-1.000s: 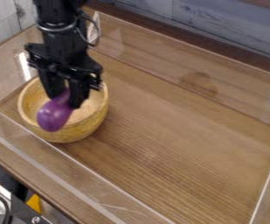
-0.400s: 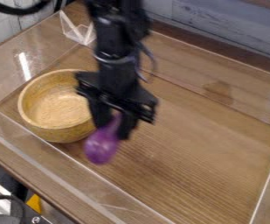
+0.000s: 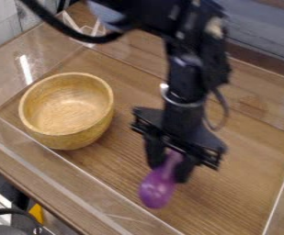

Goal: Remove the purple eggplant from inside the brown bowl and put it on the table

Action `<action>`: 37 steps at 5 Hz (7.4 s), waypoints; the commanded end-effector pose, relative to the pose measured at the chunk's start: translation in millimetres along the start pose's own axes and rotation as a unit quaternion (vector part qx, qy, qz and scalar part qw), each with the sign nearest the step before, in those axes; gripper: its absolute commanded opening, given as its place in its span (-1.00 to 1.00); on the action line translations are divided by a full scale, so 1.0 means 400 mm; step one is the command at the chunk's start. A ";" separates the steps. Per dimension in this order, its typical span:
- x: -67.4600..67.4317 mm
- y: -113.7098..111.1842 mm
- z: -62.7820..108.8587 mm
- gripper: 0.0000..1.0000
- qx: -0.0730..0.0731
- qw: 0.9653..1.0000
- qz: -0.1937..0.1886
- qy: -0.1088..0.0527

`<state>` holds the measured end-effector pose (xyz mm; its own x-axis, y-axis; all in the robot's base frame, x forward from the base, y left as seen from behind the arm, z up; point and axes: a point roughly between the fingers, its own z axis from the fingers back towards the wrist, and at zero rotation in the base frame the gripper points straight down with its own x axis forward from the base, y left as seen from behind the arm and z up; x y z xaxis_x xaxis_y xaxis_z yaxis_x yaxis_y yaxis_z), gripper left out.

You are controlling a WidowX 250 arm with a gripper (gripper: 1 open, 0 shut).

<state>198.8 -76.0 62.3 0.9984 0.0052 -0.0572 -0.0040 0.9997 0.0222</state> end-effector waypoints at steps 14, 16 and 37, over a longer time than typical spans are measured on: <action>0.043 -0.097 -0.101 -1.00 -0.021 0.996 -0.036 -0.076; 0.032 -0.092 -0.099 1.00 -0.020 0.997 -0.031 -0.069; 0.031 -0.035 -0.079 1.00 -0.020 0.999 0.010 -0.038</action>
<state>200.9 -87.3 20.0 0.9995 0.0226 -0.0231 -0.0226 0.9997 0.0010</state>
